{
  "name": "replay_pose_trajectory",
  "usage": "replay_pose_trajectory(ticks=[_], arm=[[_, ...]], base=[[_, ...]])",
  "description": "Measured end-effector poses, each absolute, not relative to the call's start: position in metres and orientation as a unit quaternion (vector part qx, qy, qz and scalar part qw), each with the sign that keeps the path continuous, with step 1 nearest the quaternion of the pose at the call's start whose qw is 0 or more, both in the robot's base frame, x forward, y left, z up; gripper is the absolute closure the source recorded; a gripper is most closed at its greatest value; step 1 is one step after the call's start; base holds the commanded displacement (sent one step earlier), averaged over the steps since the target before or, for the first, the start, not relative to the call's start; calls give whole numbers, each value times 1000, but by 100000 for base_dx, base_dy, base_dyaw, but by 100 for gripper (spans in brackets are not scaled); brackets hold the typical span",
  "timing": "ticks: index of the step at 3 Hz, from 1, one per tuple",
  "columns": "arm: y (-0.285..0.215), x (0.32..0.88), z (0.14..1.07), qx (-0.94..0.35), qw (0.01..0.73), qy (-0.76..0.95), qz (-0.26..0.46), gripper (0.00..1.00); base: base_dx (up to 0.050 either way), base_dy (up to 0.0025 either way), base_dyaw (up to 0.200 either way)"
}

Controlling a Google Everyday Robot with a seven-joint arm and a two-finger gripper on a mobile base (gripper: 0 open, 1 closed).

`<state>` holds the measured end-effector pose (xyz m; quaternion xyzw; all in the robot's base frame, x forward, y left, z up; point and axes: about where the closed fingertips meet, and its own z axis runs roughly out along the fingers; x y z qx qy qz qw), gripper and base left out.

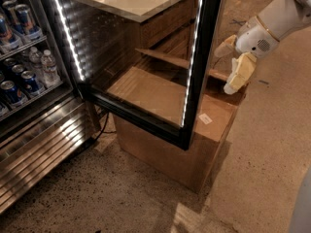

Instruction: Close right fridge door

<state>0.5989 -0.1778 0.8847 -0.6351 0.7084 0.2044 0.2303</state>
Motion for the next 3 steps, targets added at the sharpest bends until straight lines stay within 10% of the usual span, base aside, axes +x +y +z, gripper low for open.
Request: replay_pose_trajectory(ticks=[1, 3], arm=[[-177, 604, 885, -633, 232, 710, 204, 0], [-177, 607, 884, -630, 233, 713, 204, 42]], base=[[0, 0, 0], [0, 0, 0]])
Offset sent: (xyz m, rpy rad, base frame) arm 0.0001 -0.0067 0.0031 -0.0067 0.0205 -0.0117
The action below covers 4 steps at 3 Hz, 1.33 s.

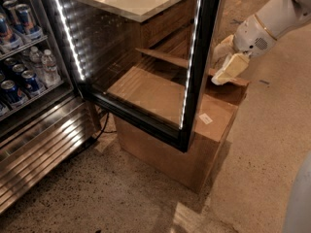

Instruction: Close right fridge door

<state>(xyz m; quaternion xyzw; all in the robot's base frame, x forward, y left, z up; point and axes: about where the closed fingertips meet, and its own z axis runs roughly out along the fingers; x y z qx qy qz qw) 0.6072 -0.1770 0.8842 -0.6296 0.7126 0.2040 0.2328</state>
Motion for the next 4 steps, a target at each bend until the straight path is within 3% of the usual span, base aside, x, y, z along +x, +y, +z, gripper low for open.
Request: replay_pose_trajectory(ticks=[2, 3, 4], arm=[[-178, 623, 883, -622, 229, 720, 203, 89], [-181, 630, 880, -617, 229, 724, 204, 100], [-188, 641, 877, -603, 229, 734, 210, 100]], base=[[0, 0, 0], [0, 0, 0], [0, 0, 0]])
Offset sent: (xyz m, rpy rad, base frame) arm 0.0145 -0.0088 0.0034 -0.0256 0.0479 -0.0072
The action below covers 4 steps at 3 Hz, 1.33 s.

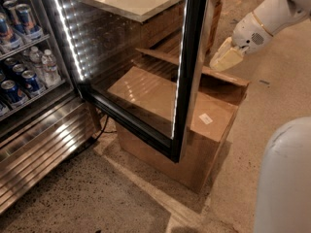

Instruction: Close right fridge door

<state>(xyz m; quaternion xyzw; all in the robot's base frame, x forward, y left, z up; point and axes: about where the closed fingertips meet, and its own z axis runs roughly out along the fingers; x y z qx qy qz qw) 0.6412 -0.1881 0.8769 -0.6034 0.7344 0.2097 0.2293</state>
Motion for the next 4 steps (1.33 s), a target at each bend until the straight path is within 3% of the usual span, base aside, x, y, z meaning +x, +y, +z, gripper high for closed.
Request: replay_pose_trajectory(ticks=[1, 2, 4], arm=[[-193, 660, 877, -588, 224, 750, 205, 100], [-168, 679, 887, -618, 218, 736, 172, 100], [-155, 683, 887, -635, 210, 726, 162, 100]], base=[[0, 0, 0], [0, 0, 0], [0, 0, 0]])
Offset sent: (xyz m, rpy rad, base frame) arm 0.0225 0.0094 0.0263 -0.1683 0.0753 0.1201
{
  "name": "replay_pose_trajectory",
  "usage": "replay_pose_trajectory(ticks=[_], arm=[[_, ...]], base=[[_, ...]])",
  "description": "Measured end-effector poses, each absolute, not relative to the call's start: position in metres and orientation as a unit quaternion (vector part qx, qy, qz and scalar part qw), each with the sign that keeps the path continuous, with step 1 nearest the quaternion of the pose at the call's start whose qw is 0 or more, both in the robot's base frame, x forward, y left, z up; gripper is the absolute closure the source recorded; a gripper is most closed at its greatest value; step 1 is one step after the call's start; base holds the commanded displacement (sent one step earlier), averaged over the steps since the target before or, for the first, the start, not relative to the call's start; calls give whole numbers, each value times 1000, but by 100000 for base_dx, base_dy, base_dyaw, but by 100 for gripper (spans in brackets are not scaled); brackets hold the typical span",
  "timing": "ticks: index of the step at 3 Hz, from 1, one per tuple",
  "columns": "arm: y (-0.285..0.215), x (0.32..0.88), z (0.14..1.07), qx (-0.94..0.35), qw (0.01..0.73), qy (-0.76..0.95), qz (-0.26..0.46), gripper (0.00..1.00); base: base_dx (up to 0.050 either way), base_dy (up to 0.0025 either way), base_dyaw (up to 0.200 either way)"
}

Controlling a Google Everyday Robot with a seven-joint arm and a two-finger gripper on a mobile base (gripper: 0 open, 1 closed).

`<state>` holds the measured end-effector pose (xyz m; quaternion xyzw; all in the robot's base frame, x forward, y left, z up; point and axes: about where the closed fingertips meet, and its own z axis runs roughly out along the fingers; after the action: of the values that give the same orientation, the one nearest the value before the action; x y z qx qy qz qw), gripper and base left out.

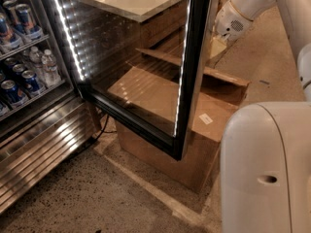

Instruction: Close right fridge door

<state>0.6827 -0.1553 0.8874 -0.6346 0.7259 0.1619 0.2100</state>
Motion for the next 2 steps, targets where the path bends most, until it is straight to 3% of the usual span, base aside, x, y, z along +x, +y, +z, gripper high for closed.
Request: replay_pose_trajectory(ticks=[2], arm=[[-141, 667, 886, -673, 205, 690, 169, 100]], base=[[0, 0, 0]])
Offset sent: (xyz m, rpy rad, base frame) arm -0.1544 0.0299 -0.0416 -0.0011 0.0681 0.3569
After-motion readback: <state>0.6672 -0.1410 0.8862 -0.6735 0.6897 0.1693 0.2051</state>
